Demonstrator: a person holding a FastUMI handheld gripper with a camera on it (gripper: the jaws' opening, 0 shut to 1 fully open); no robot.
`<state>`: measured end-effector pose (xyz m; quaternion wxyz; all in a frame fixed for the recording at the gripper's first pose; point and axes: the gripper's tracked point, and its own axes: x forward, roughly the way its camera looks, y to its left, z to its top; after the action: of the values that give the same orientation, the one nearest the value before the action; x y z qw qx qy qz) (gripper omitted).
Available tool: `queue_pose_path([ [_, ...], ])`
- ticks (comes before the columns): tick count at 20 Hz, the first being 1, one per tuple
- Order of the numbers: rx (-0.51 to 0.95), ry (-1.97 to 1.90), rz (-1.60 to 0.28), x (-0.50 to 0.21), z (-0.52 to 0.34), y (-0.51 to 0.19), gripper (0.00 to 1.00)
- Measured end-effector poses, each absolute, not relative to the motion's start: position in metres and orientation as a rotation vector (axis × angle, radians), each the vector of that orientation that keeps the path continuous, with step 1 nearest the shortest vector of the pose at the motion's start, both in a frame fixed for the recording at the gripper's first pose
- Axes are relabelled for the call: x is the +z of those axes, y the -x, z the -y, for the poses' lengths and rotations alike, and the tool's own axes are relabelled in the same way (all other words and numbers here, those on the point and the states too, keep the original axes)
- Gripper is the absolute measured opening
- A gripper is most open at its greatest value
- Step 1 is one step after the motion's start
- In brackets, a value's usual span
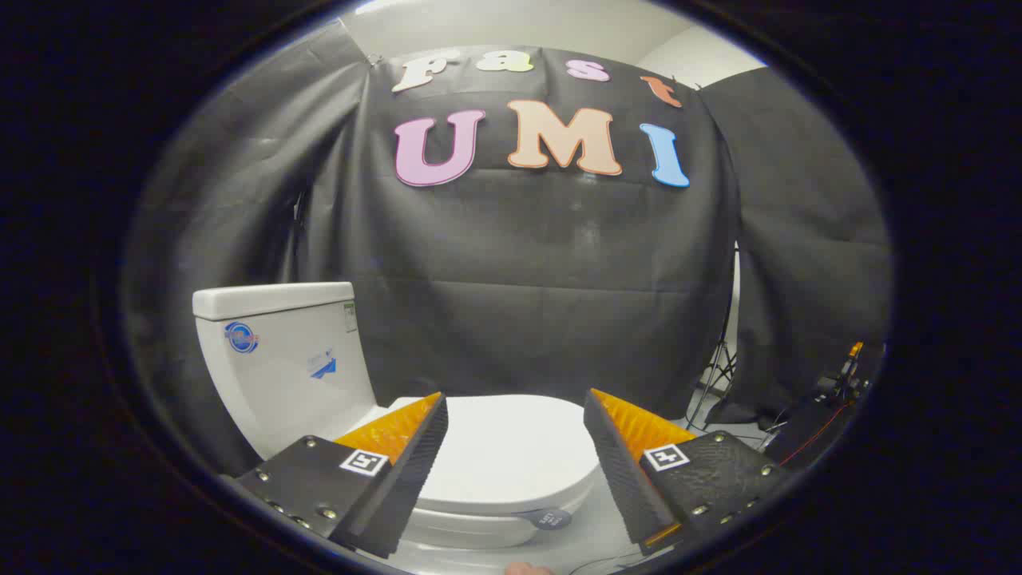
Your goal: Open the toilet lid.
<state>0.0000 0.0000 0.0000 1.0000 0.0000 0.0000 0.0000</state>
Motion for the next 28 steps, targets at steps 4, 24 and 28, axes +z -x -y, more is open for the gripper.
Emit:
queue_pose_path([
  [4, -0.014, -0.002, -0.022, -0.008, 0.01, 0.0, 1.0],
  [24, -0.02, 0.0, -0.059, -0.021, 0.006, -0.004, 1.0],
  [28, -0.049, -0.019, -0.109, -0.034, 0.028, -0.005, 1.0],
])
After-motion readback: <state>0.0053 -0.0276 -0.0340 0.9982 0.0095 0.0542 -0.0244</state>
